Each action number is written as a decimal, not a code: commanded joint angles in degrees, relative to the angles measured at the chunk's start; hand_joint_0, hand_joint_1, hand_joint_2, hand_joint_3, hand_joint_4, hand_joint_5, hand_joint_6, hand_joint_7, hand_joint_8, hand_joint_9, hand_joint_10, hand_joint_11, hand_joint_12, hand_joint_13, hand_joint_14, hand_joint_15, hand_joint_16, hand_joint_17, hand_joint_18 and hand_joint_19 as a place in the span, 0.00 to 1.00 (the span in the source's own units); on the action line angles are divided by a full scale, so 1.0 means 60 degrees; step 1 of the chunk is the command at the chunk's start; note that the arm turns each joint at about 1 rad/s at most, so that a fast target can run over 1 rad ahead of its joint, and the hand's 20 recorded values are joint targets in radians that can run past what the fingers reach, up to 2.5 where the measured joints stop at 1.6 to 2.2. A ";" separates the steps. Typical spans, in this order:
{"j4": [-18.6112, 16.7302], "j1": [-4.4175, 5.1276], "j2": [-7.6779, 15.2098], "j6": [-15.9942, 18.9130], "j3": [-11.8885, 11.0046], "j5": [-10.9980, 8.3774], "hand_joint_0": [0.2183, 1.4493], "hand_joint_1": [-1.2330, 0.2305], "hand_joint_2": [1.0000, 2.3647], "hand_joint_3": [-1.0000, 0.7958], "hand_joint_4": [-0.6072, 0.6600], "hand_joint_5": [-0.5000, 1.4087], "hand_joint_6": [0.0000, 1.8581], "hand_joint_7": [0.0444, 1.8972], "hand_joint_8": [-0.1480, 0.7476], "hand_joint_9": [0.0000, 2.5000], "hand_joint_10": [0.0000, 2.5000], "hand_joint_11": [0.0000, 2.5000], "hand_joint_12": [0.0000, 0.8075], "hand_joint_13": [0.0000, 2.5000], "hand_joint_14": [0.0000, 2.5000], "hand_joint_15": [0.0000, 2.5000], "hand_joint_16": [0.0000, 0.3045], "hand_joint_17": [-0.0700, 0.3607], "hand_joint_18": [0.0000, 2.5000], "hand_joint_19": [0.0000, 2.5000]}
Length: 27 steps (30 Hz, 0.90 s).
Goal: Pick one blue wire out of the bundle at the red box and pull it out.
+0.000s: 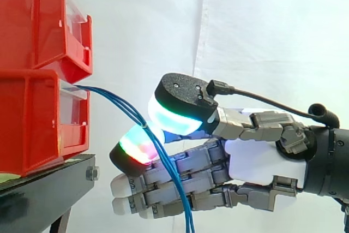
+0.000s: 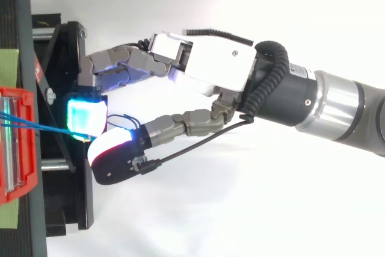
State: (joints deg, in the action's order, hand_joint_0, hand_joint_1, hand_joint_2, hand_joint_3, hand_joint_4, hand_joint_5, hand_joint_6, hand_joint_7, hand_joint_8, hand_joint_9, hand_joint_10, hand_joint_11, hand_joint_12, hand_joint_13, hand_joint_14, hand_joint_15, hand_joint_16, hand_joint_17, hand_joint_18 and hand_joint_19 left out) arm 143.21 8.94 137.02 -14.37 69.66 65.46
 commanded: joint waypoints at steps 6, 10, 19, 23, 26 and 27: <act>0.0009 0.0063 0.0015 -0.0579 -0.0008 -0.0246 0.26 0.35 0.00 0.30 0.70 0.20 0.35 0.61 0.48 0.28 0.00 0.14 0.48 0.17 0.00 0.07 0.19 0.47 0.15 0.16; -0.0035 0.0078 0.0015 -0.0930 -0.0008 -0.0568 0.26 0.35 0.00 0.30 0.70 0.20 0.34 0.61 0.48 0.28 0.00 0.14 0.48 0.17 0.00 0.07 0.19 0.47 0.15 0.16; -0.0035 0.0137 0.0015 -0.1062 -0.0008 -0.0685 0.26 0.36 0.00 0.32 0.69 0.20 0.35 0.61 0.48 0.28 0.00 0.15 0.48 0.17 0.00 0.07 0.19 0.47 0.15 0.16; -0.0050 0.0151 0.0015 -0.1062 -0.0008 -0.0700 0.27 0.37 0.00 0.32 0.70 0.20 0.35 0.61 0.49 0.29 0.01 0.15 0.47 0.17 0.00 0.07 0.19 0.46 0.15 0.16; -0.0064 0.0151 0.0015 -0.1062 -0.0008 -0.0700 0.27 0.37 0.01 0.33 0.69 0.20 0.35 0.60 0.48 0.29 0.01 0.15 0.47 0.17 0.00 0.07 0.19 0.46 0.15 0.17; -0.0093 0.0151 0.0015 -0.1062 -0.0008 -0.0700 0.27 0.37 0.01 0.33 0.69 0.20 0.35 0.60 0.48 0.29 0.01 0.15 0.47 0.17 0.00 0.07 0.19 0.46 0.15 0.16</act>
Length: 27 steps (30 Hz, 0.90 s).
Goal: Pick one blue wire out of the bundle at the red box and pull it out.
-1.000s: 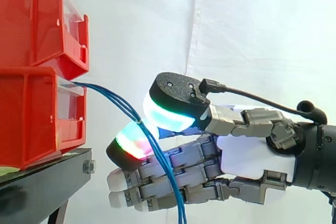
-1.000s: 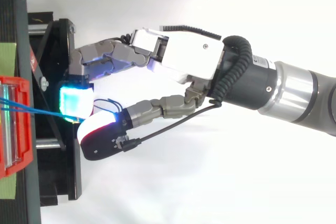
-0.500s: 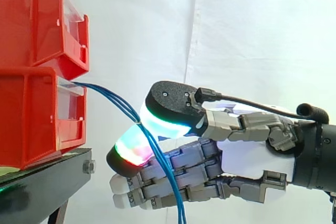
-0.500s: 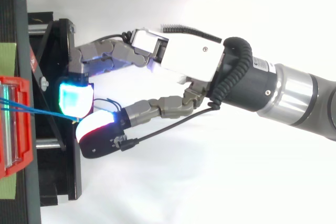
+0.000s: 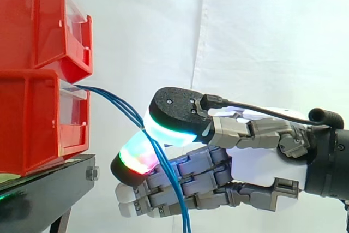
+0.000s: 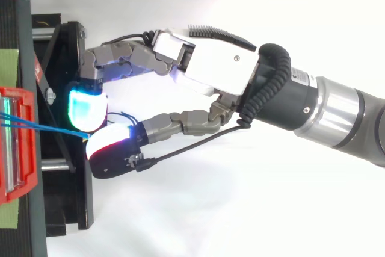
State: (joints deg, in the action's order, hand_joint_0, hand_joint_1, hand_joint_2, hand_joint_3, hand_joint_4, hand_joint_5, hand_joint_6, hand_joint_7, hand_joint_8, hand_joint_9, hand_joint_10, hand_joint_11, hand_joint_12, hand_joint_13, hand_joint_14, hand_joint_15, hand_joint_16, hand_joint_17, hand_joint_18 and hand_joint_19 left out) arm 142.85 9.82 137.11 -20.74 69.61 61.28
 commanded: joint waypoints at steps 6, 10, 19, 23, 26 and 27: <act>-0.0093 0.0005 -0.0015 0.0029 0.0000 -0.0003 0.29 0.37 0.01 0.37 0.67 0.19 0.38 0.58 0.48 0.29 0.01 0.15 0.47 0.17 0.00 0.07 0.18 0.46 0.15 0.16; -0.0093 0.0005 -0.0015 0.0000 -0.0059 -0.0003 0.29 0.38 0.01 0.39 0.66 0.19 0.40 0.56 0.48 0.29 0.01 0.15 0.47 0.18 0.00 0.07 0.18 0.46 0.15 0.16; -0.0093 0.0019 -0.0015 0.0000 -0.0117 -0.0003 0.29 0.38 0.01 0.44 0.67 0.18 0.43 0.55 0.49 0.29 0.01 0.16 0.47 0.18 0.00 0.07 0.18 0.46 0.15 0.16; -0.0093 0.0034 -0.0015 0.0000 -0.0117 -0.0003 0.29 0.37 0.01 0.46 0.66 0.18 0.45 0.55 0.49 0.29 0.01 0.16 0.47 0.18 0.00 0.07 0.18 0.46 0.15 0.16; -0.0063 0.0034 -0.0015 0.0029 -0.0161 -0.0003 0.29 0.37 0.02 0.48 0.66 0.18 0.45 0.54 0.49 0.29 0.01 0.16 0.47 0.18 0.00 0.07 0.18 0.46 0.16 0.16; -0.0063 0.0034 -0.0015 0.0029 -0.0176 -0.0003 0.29 0.37 0.02 0.48 0.66 0.18 0.45 0.54 0.49 0.29 0.01 0.16 0.47 0.18 0.00 0.07 0.18 0.46 0.16 0.16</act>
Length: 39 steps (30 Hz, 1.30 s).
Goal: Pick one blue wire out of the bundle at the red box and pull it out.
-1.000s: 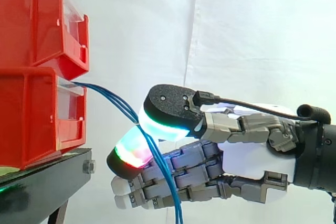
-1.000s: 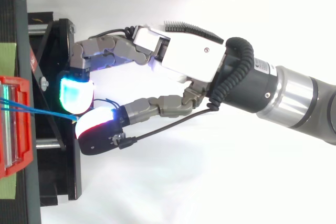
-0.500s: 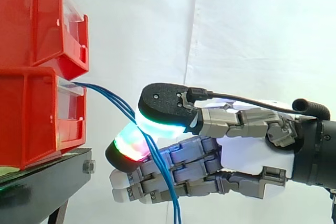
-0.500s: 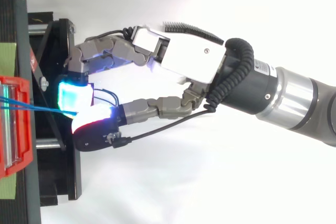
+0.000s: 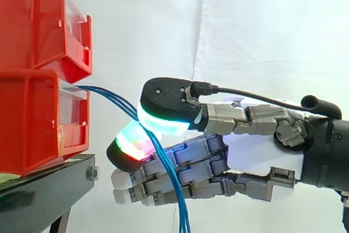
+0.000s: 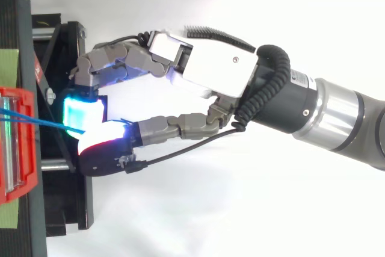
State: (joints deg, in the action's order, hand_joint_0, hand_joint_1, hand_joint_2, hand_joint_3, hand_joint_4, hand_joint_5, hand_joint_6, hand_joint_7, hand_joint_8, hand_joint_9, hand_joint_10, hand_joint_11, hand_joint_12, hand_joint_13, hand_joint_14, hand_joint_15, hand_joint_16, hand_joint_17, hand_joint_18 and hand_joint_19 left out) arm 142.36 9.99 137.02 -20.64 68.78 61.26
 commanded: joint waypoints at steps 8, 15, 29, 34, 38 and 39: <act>0.0033 0.0034 0.0000 0.0027 -0.0037 0.0000 0.30 0.34 0.02 0.51 0.66 0.18 0.45 0.57 0.49 0.31 0.01 0.17 0.47 0.19 0.00 0.07 0.19 0.46 0.17 0.16; 0.0048 0.0078 0.0000 0.0408 -0.0052 0.0015 0.29 0.31 0.02 0.53 0.66 0.20 0.43 0.61 0.49 0.34 0.01 0.17 0.48 0.20 0.00 0.07 0.19 0.47 0.18 0.16; 0.1059 0.0092 -0.0235 0.1829 -0.0125 0.0058 0.30 0.31 0.02 0.57 0.62 0.19 0.45 0.62 0.50 0.35 0.01 0.18 0.49 0.21 0.00 0.08 0.20 0.48 0.19 0.16; 0.1396 0.0092 -0.0293 0.2283 -0.0140 0.0102 0.31 0.31 0.02 0.57 0.60 0.19 0.45 0.63 0.50 0.35 0.01 0.19 0.49 0.21 0.00 0.08 0.20 0.48 0.19 0.16; 0.1572 0.0092 -0.0308 0.2517 -0.0140 0.0117 0.31 0.31 0.02 0.56 0.60 0.19 0.46 0.61 0.50 0.35 0.01 0.19 0.48 0.21 0.00 0.08 0.19 0.47 0.18 0.16; 0.1674 0.0092 -0.0308 0.2620 -0.0140 0.0132 0.31 0.31 0.02 0.56 0.60 0.19 0.46 0.61 0.50 0.35 0.01 0.19 0.48 0.21 0.00 0.08 0.19 0.47 0.18 0.15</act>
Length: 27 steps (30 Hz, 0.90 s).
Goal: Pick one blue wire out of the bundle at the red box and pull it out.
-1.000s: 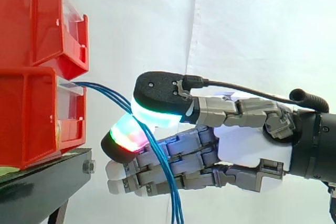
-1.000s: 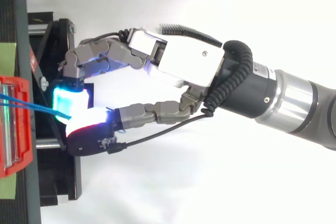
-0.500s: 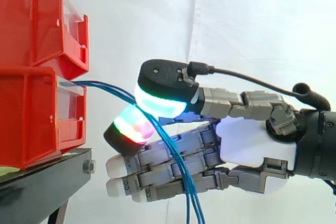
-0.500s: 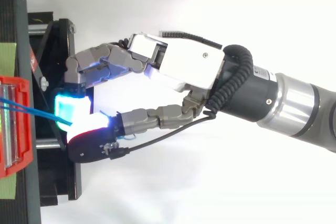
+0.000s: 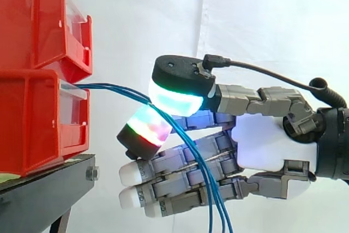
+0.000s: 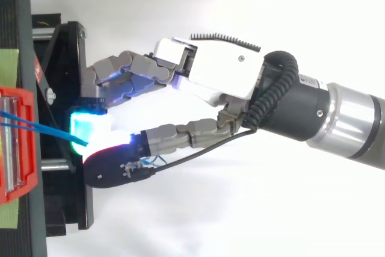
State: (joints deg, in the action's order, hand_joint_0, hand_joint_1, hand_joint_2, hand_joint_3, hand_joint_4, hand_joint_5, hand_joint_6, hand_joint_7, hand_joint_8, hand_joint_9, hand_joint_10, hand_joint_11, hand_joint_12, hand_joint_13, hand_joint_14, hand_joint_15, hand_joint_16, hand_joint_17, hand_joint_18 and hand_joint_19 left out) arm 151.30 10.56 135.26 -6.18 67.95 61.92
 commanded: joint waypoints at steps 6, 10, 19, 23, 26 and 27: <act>0.0681 -0.0002 -0.0218 0.0312 -0.0002 0.0050 0.32 0.31 0.02 0.56 0.59 0.18 0.46 0.61 0.49 0.34 0.01 0.20 0.47 0.21 0.00 0.09 0.19 0.46 0.18 0.16; 0.1003 -0.0002 -0.0292 0.0312 -0.0002 0.0094 0.32 0.30 0.02 0.56 0.59 0.18 0.46 0.62 0.49 0.34 0.01 0.20 0.47 0.21 0.00 0.08 0.19 0.46 0.18 0.16; 0.1487 -0.0002 -0.0394 0.0649 -0.0002 0.0241 0.32 0.30 0.02 0.56 0.60 0.18 0.46 0.62 0.51 0.37 0.01 0.22 0.47 0.24 0.00 0.10 0.19 0.47 0.20 0.16; 0.1662 -0.0002 -0.0394 0.0766 -0.0002 0.0270 0.32 0.30 0.02 0.56 0.59 0.18 0.46 0.62 0.50 0.40 0.01 0.29 0.47 0.25 0.00 0.12 0.19 0.46 0.20 0.17; 0.1721 -0.0002 -0.0394 0.0913 -0.0002 0.0270 0.32 0.30 0.02 0.56 0.59 0.18 0.46 0.62 0.50 0.41 0.01 0.33 0.47 0.25 0.01 0.12 0.19 0.46 0.20 0.17; 0.1721 -0.0002 -0.0394 0.0913 -0.0002 0.0270 0.32 0.31 0.02 0.56 0.59 0.18 0.46 0.63 0.50 0.41 0.01 0.34 0.47 0.25 0.01 0.12 0.19 0.46 0.20 0.17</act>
State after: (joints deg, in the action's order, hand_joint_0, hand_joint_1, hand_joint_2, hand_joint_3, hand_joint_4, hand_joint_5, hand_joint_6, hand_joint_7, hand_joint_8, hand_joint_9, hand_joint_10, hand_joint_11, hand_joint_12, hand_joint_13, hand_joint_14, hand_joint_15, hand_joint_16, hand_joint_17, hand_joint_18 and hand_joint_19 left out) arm 161.29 10.55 132.91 -1.24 67.94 63.52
